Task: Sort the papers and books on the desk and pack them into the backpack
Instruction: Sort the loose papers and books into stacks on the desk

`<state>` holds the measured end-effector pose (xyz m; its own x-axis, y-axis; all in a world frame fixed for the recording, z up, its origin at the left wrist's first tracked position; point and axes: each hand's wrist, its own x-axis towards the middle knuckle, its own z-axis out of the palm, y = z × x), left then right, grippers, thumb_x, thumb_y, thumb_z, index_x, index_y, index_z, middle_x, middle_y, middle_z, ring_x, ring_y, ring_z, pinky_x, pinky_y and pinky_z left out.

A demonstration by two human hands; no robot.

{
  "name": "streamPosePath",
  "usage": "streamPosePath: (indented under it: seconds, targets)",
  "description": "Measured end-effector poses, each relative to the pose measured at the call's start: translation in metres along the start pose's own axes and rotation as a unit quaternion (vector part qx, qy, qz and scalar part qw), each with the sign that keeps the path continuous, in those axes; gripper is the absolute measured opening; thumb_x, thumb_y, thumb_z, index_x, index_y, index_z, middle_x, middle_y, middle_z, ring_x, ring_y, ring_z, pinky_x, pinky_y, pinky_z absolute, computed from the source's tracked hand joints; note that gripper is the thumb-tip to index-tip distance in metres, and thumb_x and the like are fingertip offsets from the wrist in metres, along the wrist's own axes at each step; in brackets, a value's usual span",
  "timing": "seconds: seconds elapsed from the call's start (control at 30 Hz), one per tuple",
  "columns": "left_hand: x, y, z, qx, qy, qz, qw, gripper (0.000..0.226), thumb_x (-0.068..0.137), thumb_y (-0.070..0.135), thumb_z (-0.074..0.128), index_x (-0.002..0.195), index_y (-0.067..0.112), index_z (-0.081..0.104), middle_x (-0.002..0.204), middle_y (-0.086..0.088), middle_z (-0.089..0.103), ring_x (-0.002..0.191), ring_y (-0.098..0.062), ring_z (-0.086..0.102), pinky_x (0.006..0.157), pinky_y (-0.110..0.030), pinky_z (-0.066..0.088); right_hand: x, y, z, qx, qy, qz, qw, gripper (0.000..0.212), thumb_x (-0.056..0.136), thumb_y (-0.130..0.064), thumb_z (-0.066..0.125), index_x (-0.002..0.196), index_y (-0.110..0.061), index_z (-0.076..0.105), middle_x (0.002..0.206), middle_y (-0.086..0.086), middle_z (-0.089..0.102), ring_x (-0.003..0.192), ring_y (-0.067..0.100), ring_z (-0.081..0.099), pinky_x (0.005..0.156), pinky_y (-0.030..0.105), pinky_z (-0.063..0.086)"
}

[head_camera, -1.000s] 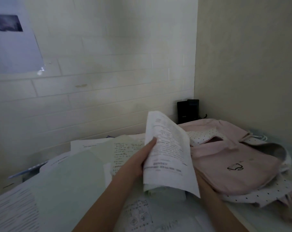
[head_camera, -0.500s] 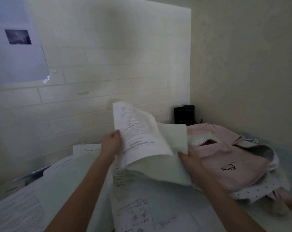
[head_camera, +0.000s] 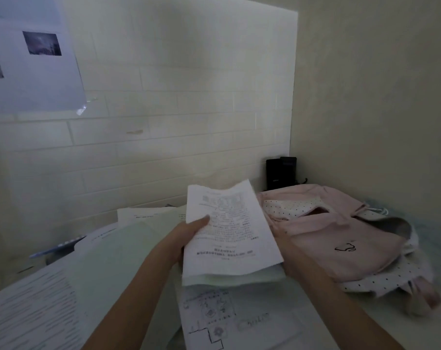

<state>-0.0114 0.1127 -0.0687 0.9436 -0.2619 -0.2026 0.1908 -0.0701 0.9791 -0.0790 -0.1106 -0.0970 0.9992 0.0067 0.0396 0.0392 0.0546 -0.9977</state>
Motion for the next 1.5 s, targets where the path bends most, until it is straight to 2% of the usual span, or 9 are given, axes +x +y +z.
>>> streamPosePath:
  seconds: [0.1, 0.2, 0.3, 0.53, 0.7, 0.8, 1.0, 1.27, 1.5]
  targets:
    - [0.002, -0.008, -0.002, -0.001, 0.019, 0.046, 0.999, 0.034, 0.088, 0.007, 0.064, 0.12, -0.003, 0.059, 0.096, -0.015, 0.071, 0.082, -0.029, 0.07, 0.067, -0.037, 0.058, 0.006, 0.009, 0.004, 0.01, 0.042, 0.066, 0.997, 0.045, 0.099, -0.04, 0.043, 0.111, 0.0, 0.06, 0.106, 0.028, 0.062, 0.085, 0.029, 0.057, 0.07, 0.035, 0.048]
    - [-0.001, -0.004, -0.015, -0.046, -0.017, 0.071, 0.996, 0.037, 0.085, 0.011, 0.068, 0.119, -0.001, 0.06, 0.107, -0.02, 0.07, 0.093, -0.036, 0.069, 0.075, -0.044, 0.059, 0.011, 0.009, -0.007, 0.093, 0.051, 0.092, 0.99, 0.065, 0.094, -0.063, 0.027, 0.095, -0.008, 0.062, 0.072, 0.004, 0.058, 0.062, 0.013, 0.052, 0.06, 0.026, 0.043]
    - [-0.007, 0.004, -0.014, -0.062, -0.073, 0.097, 0.991, 0.039, 0.081, 0.017, 0.073, 0.117, 0.005, 0.062, 0.11, -0.018, 0.07, 0.098, -0.035, 0.069, 0.078, -0.045, 0.059, 0.002, -0.003, -0.007, 0.099, -0.002, 0.039, 0.994, 0.038, 0.097, -0.044, 0.044, 0.118, -0.016, 0.059, 0.112, 0.008, 0.07, 0.104, 0.026, 0.067, 0.093, 0.041, 0.051]
    - [-0.029, 0.003, 0.017, 0.053, -0.084, 0.108, 0.989, 0.03, 0.088, 0.016, 0.067, 0.117, 0.012, 0.061, 0.113, -0.009, 0.069, 0.092, -0.022, 0.07, 0.072, -0.032, 0.059, -0.012, -0.012, 0.002, 0.052, 0.132, -0.008, 0.99, 0.036, 0.09, -0.018, 0.064, 0.124, -0.006, 0.058, 0.118, 0.014, 0.067, 0.1, 0.029, 0.066, 0.084, 0.045, 0.055]
    - [-0.036, -0.023, -0.011, 0.322, 0.266, 0.182, 0.89, 0.042, 0.091, 0.034, 0.06, 0.126, 0.012, 0.055, 0.129, -0.011, 0.058, 0.121, -0.028, 0.051, 0.101, -0.038, 0.038, -0.023, 0.002, -0.014, -0.056, 0.221, -0.019, 0.973, 0.039, 0.093, -0.019, 0.06, 0.13, -0.008, 0.054, 0.128, 0.009, 0.061, 0.105, 0.025, 0.061, 0.091, 0.037, 0.05]
    - [-0.041, -0.045, -0.041, 0.456, 0.335, 0.014, 0.825, 0.084, 0.087, 0.052, 0.056, 0.149, 0.012, 0.017, 0.157, -0.023, 0.011, 0.145, -0.042, 0.004, 0.115, -0.057, 0.002, -0.028, 0.011, -0.014, -0.073, 0.226, -0.006, 0.971, 0.039, 0.091, -0.017, 0.063, 0.127, -0.003, 0.057, 0.125, 0.014, 0.062, 0.097, 0.024, 0.061, 0.083, 0.033, 0.05]
    - [-0.049, -0.061, -0.086, 0.337, 0.402, -0.067, 0.849, 0.108, 0.078, 0.068, 0.055, 0.152, 0.012, 0.0, 0.158, -0.019, -0.009, 0.145, -0.041, -0.011, 0.111, -0.064, -0.006, -0.026, 0.021, 0.008, -0.102, 0.173, 0.033, 0.979, 0.041, 0.087, -0.027, 0.068, 0.122, -0.007, 0.06, 0.112, 0.009, 0.067, 0.076, 0.016, 0.063, 0.065, 0.026, 0.052]
    - [-0.072, -0.054, -0.159, -0.008, 0.429, 0.082, 0.9, 0.079, 0.072, 0.012, 0.081, 0.137, 0.003, 0.038, 0.136, -0.019, 0.049, 0.122, -0.036, 0.051, 0.098, -0.048, 0.047, -0.002, 0.024, 0.036, -0.195, 0.158, -0.037, 0.967, 0.053, 0.086, -0.017, 0.069, 0.133, -0.005, 0.048, 0.132, 0.01, 0.057, 0.116, 0.028, 0.057, 0.094, 0.038, 0.049]
    - [-0.098, -0.023, -0.136, -0.19, 0.101, 0.098, 0.972, 0.024, 0.092, 0.029, 0.057, 0.103, 0.009, 0.065, 0.089, -0.006, 0.069, 0.077, -0.019, 0.067, 0.066, -0.03, 0.057, 0.008, 0.019, 0.033, -0.374, 0.225, -0.075, 0.897, 0.048, 0.091, -0.012, 0.059, 0.132, -0.014, 0.035, 0.126, 0.014, 0.059, 0.106, 0.035, 0.059, 0.082, 0.043, 0.05]
